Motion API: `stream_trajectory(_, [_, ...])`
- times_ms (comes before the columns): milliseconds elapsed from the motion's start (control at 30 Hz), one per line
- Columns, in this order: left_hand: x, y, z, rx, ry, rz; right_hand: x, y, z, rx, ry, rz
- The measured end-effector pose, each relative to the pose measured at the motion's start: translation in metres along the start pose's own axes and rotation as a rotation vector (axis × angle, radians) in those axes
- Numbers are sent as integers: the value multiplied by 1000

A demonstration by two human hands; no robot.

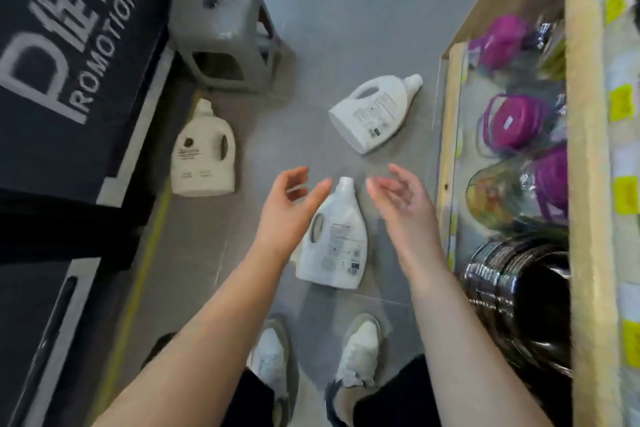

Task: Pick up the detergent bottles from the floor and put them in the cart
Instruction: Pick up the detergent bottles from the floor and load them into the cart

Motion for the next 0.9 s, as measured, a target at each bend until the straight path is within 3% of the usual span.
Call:
stream_trajectory(200, [62,-45,-135,40,89,-8,104,-24,136,-28,-128,17])
stream_trajectory(400, [106,-74,-228,90,154,-21,166,-30,218,-219,-162,44])
stream_trajectory(600, [126,-94,-285,188,198,-69,192,-27,277,-384,-322,150])
stream_trajectory(900, [138,-102,-317,132,242,-154,202,-33,318,-308,-510,59])
Point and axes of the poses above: each hand's wrist, its own x-axis towards the middle knuckle, its own y-axis out of the back of the hand, z = x × y, the point moved 7 cm from there along x, towards the middle knuckle, and after that the axes turned 7 degrees about -y, right-handed, at the moved point
